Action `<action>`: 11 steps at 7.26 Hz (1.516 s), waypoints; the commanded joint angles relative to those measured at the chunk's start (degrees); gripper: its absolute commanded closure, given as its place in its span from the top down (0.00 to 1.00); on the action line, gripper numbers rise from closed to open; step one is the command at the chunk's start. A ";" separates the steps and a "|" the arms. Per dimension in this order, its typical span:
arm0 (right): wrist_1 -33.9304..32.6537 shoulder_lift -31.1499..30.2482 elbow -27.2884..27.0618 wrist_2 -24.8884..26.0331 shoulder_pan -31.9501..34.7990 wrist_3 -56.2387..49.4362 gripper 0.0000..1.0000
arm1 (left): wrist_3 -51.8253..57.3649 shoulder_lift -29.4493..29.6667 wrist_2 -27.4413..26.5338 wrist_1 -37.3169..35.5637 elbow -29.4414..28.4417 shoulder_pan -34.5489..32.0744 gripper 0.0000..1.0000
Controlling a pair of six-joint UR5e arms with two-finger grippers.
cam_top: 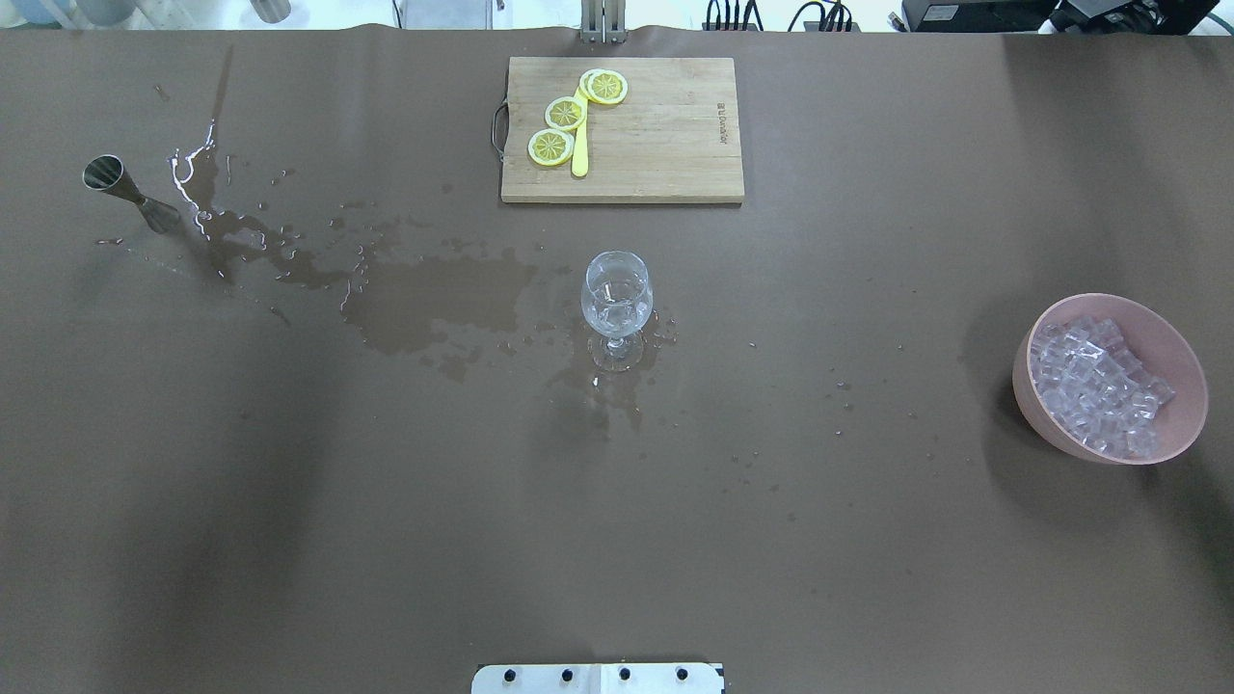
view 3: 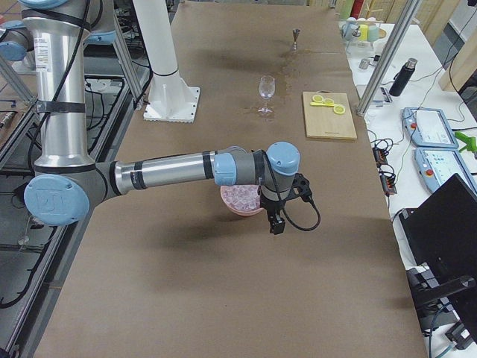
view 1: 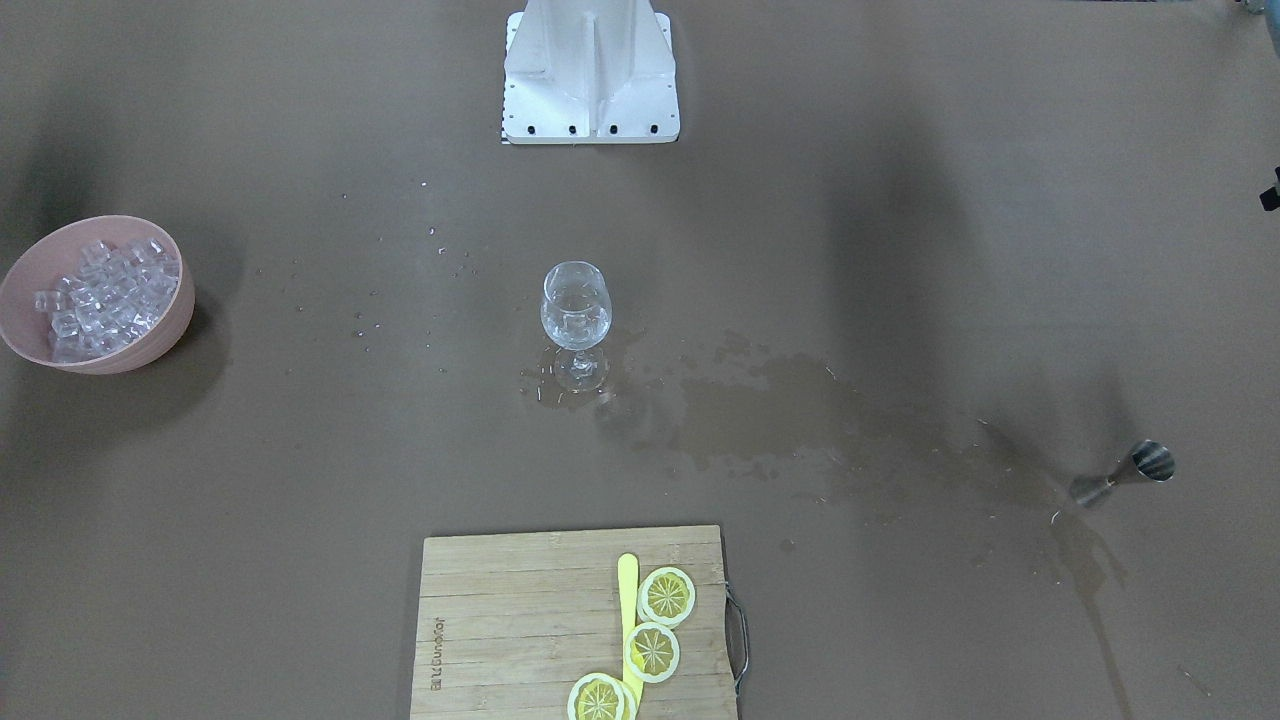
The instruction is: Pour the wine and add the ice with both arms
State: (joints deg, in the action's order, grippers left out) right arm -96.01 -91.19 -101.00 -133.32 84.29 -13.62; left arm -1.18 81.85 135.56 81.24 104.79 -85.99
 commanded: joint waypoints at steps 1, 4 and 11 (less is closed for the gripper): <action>0.21 -0.13 0.27 -0.18 0.00 0.09 1.00 | -0.23 0.59 0.15 0.50 0.49 0.04 0.98; 0.21 -0.22 0.36 -0.45 0.00 0.00 1.00 | -0.49 2.43 0.23 0.50 -0.03 0.04 0.98; -0.41 0.04 0.10 2.98 -0.88 0.09 1.00 | -0.32 2.35 0.32 1.12 1.11 0.04 0.98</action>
State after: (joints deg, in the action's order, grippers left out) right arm -96.30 -91.23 -100.82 -131.12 83.71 -13.57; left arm -1.43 84.35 135.87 82.36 105.28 -85.96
